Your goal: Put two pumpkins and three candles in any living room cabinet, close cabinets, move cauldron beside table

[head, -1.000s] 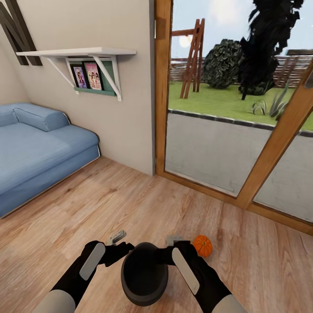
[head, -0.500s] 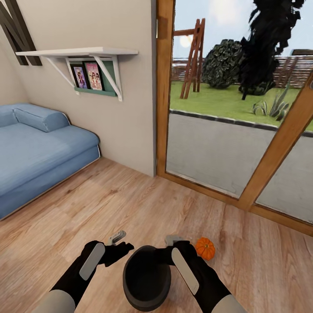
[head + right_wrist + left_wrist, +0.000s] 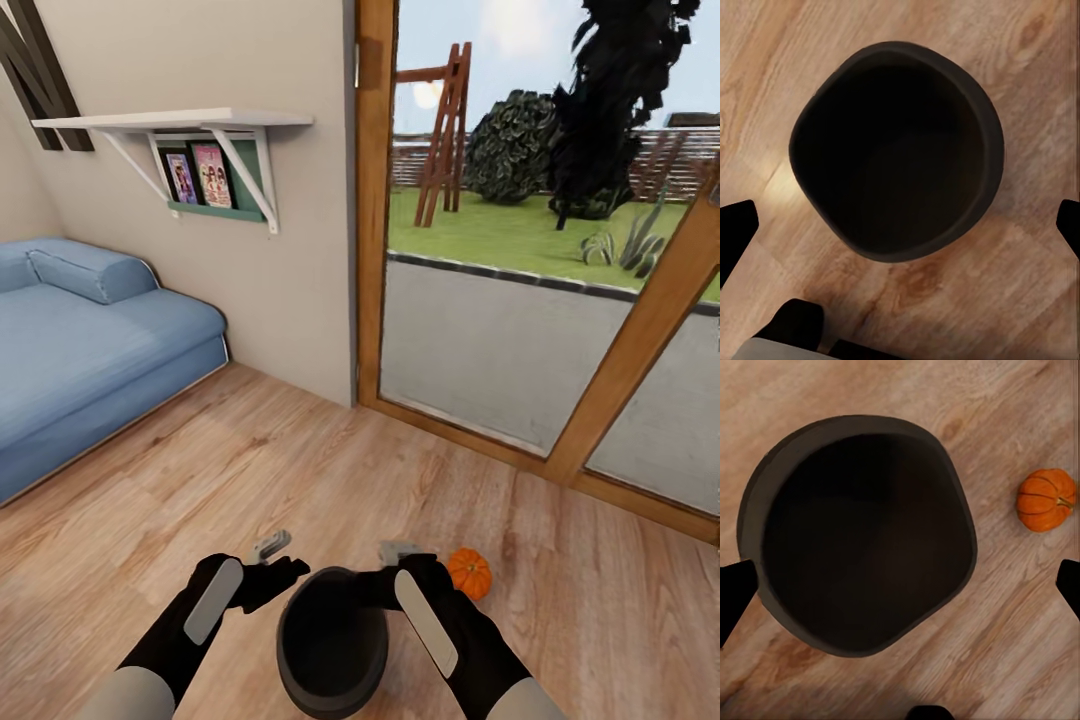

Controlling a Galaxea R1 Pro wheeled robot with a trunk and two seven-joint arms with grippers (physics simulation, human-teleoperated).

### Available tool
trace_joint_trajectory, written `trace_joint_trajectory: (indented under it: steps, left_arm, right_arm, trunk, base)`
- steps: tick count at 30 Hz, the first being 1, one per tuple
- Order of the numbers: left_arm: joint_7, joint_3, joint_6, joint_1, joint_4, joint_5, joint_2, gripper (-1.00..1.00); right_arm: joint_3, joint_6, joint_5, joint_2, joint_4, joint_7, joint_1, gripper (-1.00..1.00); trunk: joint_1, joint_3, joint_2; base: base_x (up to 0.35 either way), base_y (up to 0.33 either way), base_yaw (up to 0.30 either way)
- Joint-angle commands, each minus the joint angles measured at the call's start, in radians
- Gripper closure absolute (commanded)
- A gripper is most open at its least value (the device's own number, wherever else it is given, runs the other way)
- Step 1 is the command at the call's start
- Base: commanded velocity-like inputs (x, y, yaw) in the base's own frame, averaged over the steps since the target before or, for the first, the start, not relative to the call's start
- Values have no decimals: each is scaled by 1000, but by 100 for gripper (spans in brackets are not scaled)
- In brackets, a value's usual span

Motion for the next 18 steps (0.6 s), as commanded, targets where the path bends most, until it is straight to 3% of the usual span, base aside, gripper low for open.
trace_joint_trajectory:
  steps: [1,18]
  left_arm:
    - [9,-2,2,0,-2,10,0,-100]
    - [19,-1,1,0,-3,8,6,-100]
  right_arm:
    - [2,1,-10,-1,-1,-10,-1,-100]
    - [2,2,-10,-2,-1,-11,-1,-100]
  trunk:
    - [0,-1,0]
    - [0,-1,0]
  base:
    - [0,-98,0]
    - [0,-39,0]
